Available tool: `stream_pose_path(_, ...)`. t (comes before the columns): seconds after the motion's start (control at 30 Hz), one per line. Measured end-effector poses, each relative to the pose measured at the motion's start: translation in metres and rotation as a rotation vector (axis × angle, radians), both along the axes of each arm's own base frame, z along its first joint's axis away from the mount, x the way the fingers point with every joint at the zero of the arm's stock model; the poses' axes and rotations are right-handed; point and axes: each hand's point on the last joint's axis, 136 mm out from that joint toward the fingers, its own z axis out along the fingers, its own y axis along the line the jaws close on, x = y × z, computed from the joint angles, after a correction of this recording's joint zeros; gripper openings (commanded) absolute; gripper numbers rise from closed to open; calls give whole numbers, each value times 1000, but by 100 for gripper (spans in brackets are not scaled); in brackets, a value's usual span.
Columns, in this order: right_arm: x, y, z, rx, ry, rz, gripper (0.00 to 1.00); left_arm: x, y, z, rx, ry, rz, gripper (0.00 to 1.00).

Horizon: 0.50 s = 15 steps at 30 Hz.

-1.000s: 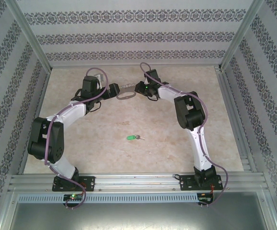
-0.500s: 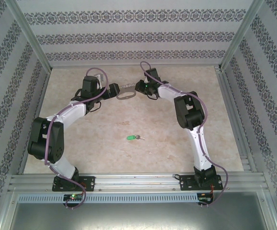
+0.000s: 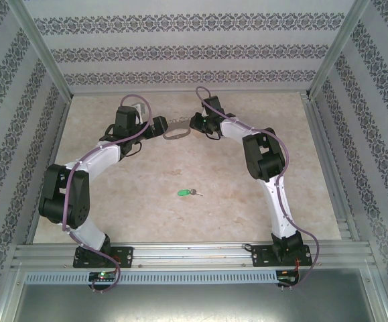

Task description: Put the keys on the keyring

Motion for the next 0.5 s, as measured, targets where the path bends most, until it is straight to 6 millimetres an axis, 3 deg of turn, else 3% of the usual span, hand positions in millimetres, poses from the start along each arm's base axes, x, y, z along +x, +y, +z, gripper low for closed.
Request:
stream_pose_path(0.27,-6,-7,0,3,-16,-5,32,0,0,0,-3,-1,0,100)
stream_pose_path(0.5,-4,-24,2,0,-14,-34,34,1,-2,4,-14,-13,-7,100)
